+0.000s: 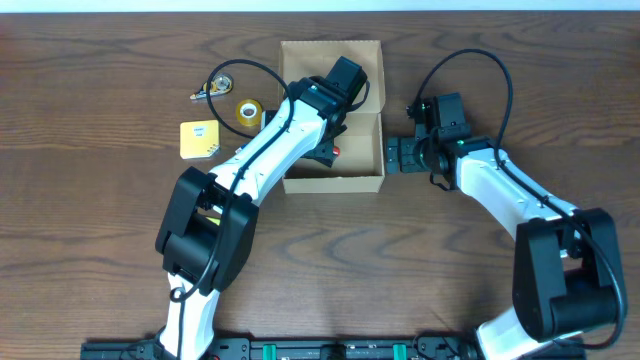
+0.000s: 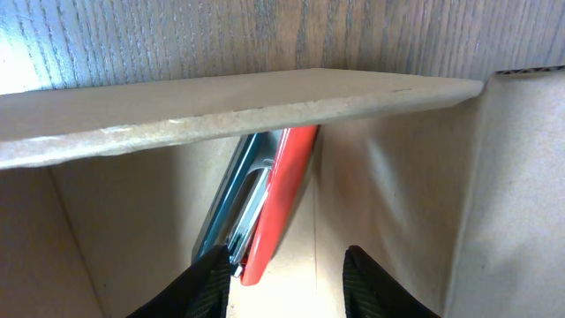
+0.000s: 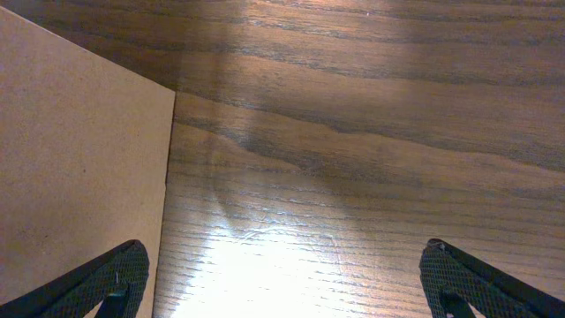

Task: Pack container
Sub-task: 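Lower the stapler into the box and open the left gripper, then move the left gripper back to the yellow sticky-note pad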

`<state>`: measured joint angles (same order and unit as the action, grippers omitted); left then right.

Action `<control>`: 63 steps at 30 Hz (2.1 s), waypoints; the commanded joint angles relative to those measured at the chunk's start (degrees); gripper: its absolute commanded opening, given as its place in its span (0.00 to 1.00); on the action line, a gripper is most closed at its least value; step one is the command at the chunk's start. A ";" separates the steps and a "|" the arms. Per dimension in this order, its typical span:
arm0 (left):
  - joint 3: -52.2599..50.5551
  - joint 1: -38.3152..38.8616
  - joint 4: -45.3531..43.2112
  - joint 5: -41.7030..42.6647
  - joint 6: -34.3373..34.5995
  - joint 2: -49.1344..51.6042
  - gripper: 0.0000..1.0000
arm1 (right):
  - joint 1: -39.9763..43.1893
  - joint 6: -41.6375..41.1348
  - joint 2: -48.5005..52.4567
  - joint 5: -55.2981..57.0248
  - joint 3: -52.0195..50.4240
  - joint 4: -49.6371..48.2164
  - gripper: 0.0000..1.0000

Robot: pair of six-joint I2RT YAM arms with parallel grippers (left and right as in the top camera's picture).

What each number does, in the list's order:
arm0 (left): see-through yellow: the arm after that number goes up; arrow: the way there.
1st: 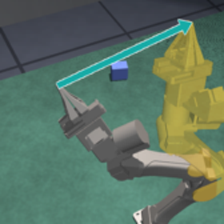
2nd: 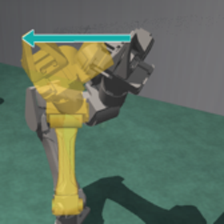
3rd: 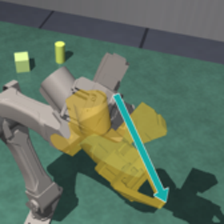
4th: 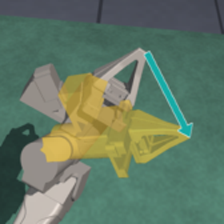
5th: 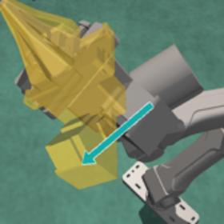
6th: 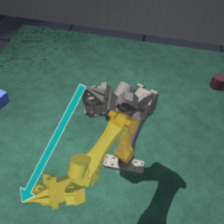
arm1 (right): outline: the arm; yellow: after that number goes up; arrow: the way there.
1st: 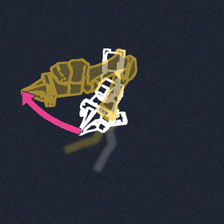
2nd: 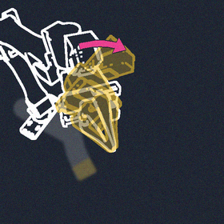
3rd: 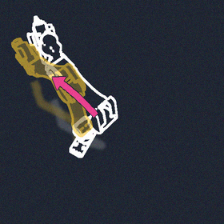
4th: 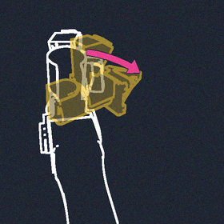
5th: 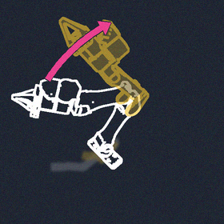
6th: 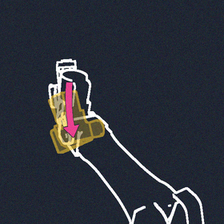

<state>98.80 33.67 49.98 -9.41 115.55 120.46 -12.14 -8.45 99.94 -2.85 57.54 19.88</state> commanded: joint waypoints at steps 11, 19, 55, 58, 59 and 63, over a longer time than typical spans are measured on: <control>0.02 -0.35 -1.01 1.81 0.20 -0.07 0.06 | 0.07 0.83 0.52 0.02 -0.13 0.07 0.99; 4.48 -0.37 -0.61 1.36 -5.84 -0.26 0.06 | 0.07 0.83 0.52 0.02 -0.13 0.07 0.99; 35.50 -5.62 46.84 -16.70 -37.62 -0.24 0.06 | 0.07 0.83 0.52 0.00 -0.13 0.07 0.99; 35.50 -10.16 46.84 -15.21 -44.92 -0.24 0.06 | 0.07 0.83 0.52 0.00 -0.13 0.07 0.99; 35.50 -11.65 46.84 -14.01 -48.70 -0.24 0.06 | 0.07 0.83 0.52 0.02 -0.13 0.07 0.99; 35.50 -18.01 46.84 -8.92 -64.00 -0.24 0.06 | 0.07 0.83 0.52 0.00 -0.13 0.07 0.99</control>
<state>133.25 18.57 92.36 -21.10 64.88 120.44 -12.14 -8.45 99.94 -2.85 57.54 19.88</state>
